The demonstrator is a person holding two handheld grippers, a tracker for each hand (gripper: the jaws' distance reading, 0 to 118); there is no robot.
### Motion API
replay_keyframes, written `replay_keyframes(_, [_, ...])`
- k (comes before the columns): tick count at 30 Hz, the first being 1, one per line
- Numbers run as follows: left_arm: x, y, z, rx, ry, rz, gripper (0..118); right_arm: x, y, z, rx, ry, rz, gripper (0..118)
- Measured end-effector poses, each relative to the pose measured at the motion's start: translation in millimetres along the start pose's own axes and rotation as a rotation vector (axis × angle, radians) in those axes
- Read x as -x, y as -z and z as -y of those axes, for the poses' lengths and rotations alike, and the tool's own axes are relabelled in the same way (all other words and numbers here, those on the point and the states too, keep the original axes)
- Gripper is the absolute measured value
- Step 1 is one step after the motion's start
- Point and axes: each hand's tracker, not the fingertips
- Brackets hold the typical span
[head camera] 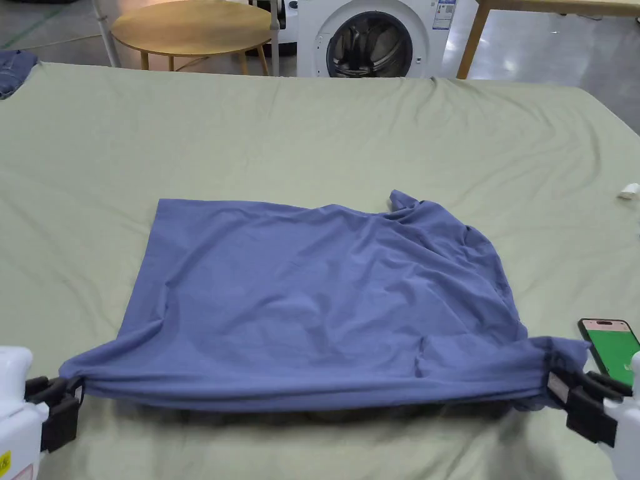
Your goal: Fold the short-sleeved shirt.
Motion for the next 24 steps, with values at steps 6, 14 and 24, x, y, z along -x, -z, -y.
replay_keyframes(6, [-3,49,-79,-0.018,-0.018,-0.024,2,13,49,-63,-0.043,-0.033,0.045,3])
replay_keyframes(14, [-6,159,-112,0.108,-0.138,-0.012,3,14,161,-71,0.063,-0.022,0.122,3])
replay_keyframes(24, [-36,65,-71,-0.193,-0.031,-0.022,109,37,77,-56,-0.143,-0.063,0.043,109])
